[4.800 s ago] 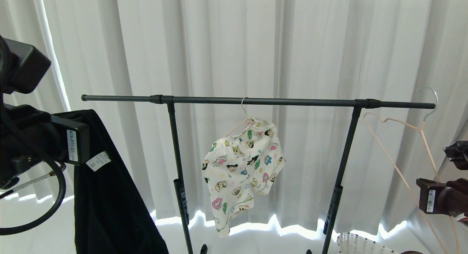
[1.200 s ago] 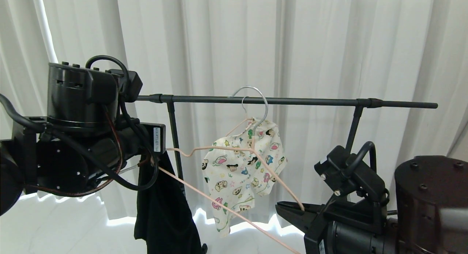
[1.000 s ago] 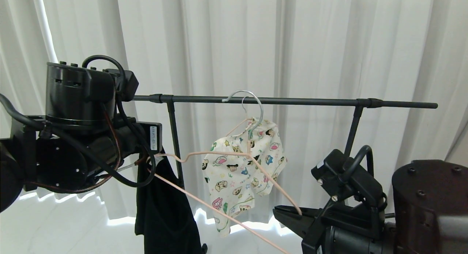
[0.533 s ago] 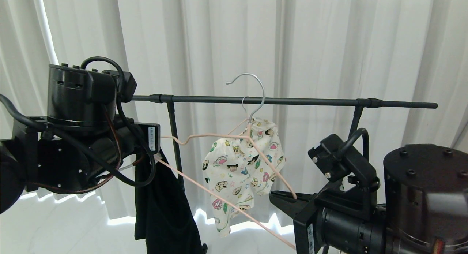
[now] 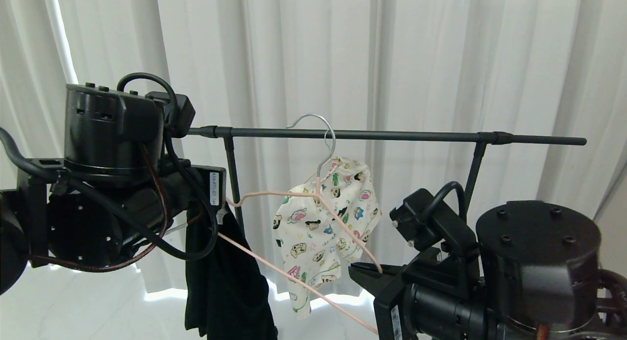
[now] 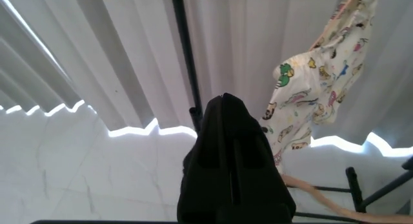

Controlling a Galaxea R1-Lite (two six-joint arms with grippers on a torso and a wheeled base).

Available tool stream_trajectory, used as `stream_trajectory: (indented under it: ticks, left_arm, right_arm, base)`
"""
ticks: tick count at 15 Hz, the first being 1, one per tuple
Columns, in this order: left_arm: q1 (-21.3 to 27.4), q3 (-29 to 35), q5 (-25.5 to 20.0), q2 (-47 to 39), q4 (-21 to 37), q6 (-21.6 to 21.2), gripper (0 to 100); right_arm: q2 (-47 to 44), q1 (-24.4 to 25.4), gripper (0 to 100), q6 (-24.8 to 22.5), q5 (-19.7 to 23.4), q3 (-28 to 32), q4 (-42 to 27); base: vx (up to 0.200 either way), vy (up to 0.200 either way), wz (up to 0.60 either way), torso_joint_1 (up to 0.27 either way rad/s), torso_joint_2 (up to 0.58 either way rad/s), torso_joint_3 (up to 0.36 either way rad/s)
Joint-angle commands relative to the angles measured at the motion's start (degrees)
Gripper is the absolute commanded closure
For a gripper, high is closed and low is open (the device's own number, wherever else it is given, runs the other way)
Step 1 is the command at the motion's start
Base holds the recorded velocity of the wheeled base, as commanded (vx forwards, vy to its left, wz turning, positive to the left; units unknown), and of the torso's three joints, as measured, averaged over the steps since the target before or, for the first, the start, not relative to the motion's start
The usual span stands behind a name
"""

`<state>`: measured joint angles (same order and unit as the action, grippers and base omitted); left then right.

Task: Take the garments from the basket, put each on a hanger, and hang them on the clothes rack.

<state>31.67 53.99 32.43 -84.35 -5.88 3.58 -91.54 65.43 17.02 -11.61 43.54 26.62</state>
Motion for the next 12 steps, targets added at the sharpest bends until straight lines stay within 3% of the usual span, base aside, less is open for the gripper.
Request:
stream_trajectory:
  ticks: [1,7,10,12]
  left_arm:
    - [2.0,0.1,0.4,0.2,0.0,0.0,100]
    - [10.9,1.1,1.9,1.0,0.0,-0.4,100]
    - [18.3,2.8,3.7,0.7,0.0,-0.4,100]
    - [20.6,2.8,3.8,0.7,0.0,-0.4,100]
  right_arm:
    - [-1.4,0.1,100,0.0,-0.1,0.0,0.0]
    - [-4.6,0.5,100,0.2,0.0,1.3,0.0]
    - [-7.5,0.8,100,0.3,-0.2,4.7,0.0]
    - [-8.6,0.8,100,0.4,-0.3,6.1,0.0]
  base:
    - [0.0,0.0,0.0,0.0,0.0,0.0]
    - [0.0,0.0,0.0,0.0,0.0,0.0]
    - [0.0,0.0,0.0,0.0,0.0,0.0]
    - [0.0,0.0,0.0,0.0,0.0,0.0]
